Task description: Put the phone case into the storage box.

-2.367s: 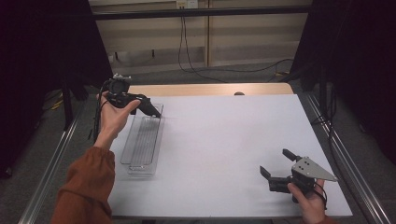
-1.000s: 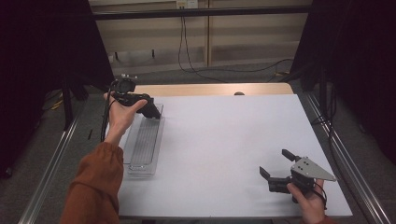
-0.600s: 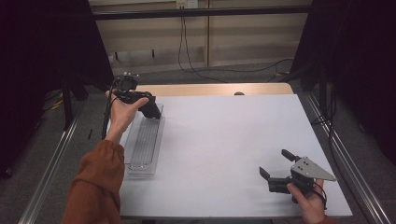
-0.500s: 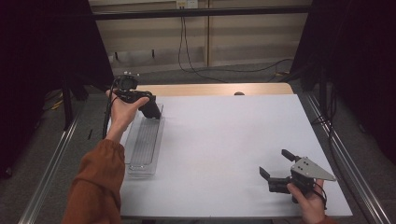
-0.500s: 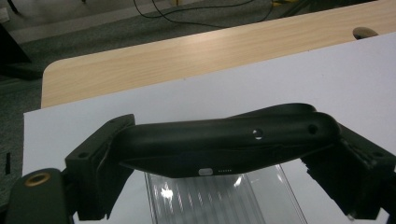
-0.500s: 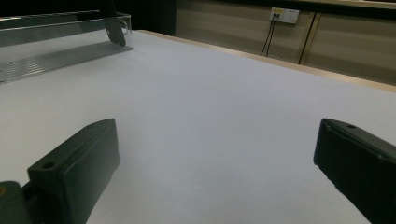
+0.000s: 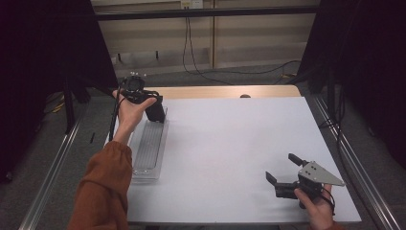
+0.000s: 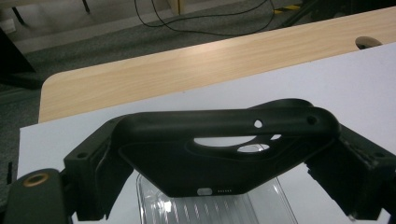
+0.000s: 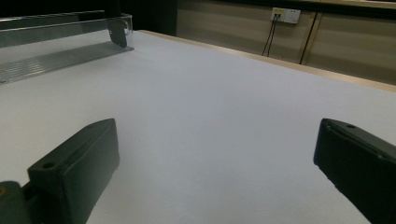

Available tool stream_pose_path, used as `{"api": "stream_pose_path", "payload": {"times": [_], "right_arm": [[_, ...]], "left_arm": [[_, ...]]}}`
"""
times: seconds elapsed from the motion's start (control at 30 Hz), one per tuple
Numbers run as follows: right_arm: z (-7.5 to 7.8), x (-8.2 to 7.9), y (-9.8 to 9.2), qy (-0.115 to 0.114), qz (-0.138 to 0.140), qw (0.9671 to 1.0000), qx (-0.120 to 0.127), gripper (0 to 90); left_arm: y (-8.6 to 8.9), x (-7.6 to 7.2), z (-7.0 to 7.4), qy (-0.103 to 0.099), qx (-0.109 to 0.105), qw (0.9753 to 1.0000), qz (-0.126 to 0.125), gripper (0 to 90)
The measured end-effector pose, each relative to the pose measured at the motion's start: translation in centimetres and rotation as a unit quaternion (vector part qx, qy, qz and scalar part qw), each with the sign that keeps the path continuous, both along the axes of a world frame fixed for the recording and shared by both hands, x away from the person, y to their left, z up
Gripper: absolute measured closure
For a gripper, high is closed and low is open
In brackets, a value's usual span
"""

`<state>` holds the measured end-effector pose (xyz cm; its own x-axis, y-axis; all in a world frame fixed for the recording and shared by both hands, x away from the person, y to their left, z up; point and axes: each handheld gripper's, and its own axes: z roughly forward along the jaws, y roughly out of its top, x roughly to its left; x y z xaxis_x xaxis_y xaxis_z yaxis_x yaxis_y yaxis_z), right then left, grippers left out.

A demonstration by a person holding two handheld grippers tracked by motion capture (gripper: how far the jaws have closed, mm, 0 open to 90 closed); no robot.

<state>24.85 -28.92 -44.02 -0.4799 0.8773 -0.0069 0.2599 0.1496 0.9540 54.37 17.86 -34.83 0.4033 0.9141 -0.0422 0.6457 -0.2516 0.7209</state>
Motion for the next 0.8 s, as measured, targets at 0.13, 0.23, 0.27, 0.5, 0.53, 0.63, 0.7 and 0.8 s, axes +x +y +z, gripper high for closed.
{"api": "stream_pose_path", "payload": {"times": [0.13,0.23,0.27,0.5,0.53,0.63,0.7,0.8], "right_arm": [[0.0,0.01,-0.03,0.0,0.0,1.0,0.001,0.0],[0.0,0.0,-0.03,0.0,0.0,1.0,0.001,0.0],[0.0,0.0,-0.03,0.0,0.0,1.0,0.002,0.0],[0.01,-0.01,-0.04,-0.001,0.001,1.0,0.001,0.0],[0.0,-0.01,-0.03,0.0,0.002,1.0,0.001,0.0],[0.01,-0.01,-0.03,-0.001,0.002,1.0,0.001,0.0],[0.0,-0.01,-0.03,0.0,0.002,1.0,0.001,0.0],[0.0,-0.01,-0.03,0.0,0.002,1.0,0.001,0.0]], "left_arm": [[-0.24,0.26,-0.09,-0.003,0.0,1.0,0.002,11.9],[-0.39,0.39,-0.15,-0.003,0.001,1.0,0.002,11.8],[-0.43,0.43,-0.15,-0.003,0.002,1.0,0.003,11.8],[-0.35,0.66,-0.15,-0.004,-0.009,0.9997,0.024,12.2],[-0.34,0.68,-0.18,-0.003,-0.011,0.9996,0.026,12.0],[-0.51,0.74,-0.29,-0.005,-0.012,0.9996,0.027,11.8],[-0.66,0.74,-0.34,-0.006,-0.009,0.9997,0.02,11.7],[-0.75,0.8,-0.41,-0.007,-0.007,0.9999,0.013,11.6]]}}
